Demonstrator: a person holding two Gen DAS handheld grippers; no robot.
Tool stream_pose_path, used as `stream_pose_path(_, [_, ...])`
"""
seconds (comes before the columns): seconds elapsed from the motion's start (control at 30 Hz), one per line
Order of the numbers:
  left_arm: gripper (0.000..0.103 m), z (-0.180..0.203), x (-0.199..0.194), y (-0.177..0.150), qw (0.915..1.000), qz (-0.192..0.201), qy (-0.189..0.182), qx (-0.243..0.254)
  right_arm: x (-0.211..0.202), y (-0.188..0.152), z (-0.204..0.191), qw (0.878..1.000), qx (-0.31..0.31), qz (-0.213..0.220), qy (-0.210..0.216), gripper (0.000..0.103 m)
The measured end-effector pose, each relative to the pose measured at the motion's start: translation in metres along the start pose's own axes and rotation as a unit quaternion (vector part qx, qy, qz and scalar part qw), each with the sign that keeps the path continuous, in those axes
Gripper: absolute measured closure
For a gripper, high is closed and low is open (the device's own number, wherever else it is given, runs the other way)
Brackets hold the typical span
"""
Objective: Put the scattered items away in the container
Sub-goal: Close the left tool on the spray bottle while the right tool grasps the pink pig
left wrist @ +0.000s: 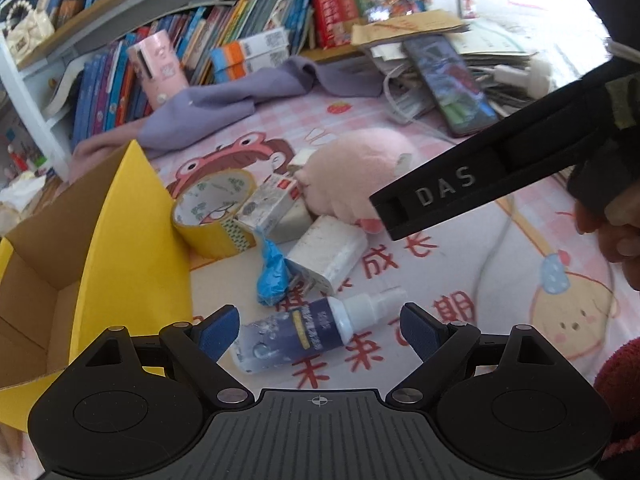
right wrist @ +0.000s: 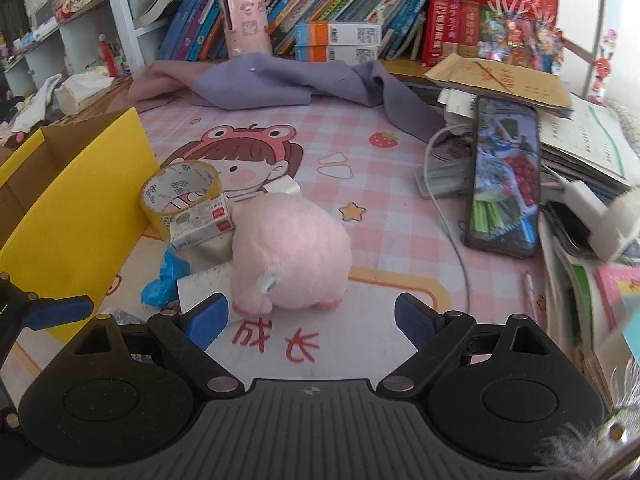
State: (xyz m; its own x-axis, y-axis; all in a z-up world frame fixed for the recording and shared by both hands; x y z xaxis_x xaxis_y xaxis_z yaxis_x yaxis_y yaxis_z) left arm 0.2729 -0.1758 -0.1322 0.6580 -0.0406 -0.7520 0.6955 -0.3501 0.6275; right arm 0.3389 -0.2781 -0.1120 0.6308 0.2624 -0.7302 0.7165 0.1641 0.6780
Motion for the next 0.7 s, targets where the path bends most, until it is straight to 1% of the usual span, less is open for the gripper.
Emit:
stream_pose_path(0.1, [0.014,-0.006,0.009,0.0,0.9998,-0.017,0.004,-0.012,0.009,0.007,0.0,1.0,-0.005,0.0,0.01,0.01])
stream_pose_path(0.27, [0.013,-0.013,0.024,-0.003,0.9984,-0.043,-0.003,-0.035,0.023,0.016,0.002,1.0,-0.004,-0.005,0.017,0.009])
stream_pose_path(0.5, [0.013,-0.014,0.032,0.002,0.9986,-0.046,-0.011,-0.024,0.038,0.022,0.0,0.999,-0.01,-0.012,0.029,0.008])
stream_pose_path(0.63, [0.014,-0.015,0.032,0.003,0.9975,-0.063,-0.019,-0.027,0.043,0.024,0.002,0.999,-0.006,-0.015,0.029,0.008])
stream_pose_path(0.7, [0.014,-0.014,0.029,0.002,0.9963,-0.073,-0.03,-0.033,0.044,0.024,0.003,0.999,-0.002,-0.015,0.03,0.008])
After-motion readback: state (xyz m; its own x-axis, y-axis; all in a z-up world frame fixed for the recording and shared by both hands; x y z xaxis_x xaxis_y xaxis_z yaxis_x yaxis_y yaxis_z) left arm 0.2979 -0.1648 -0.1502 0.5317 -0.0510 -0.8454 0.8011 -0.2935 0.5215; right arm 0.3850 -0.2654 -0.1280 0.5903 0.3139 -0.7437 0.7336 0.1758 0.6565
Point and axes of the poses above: each gripper's, at about its wrist camera, not at the fingertips, and x roughly the way its jaws point, z to its right, y to its top, the point moved 10 cm from there along x, roughly the way its jaws point, and after that the axes turned 1 degree about z, right-handed, at the moved point
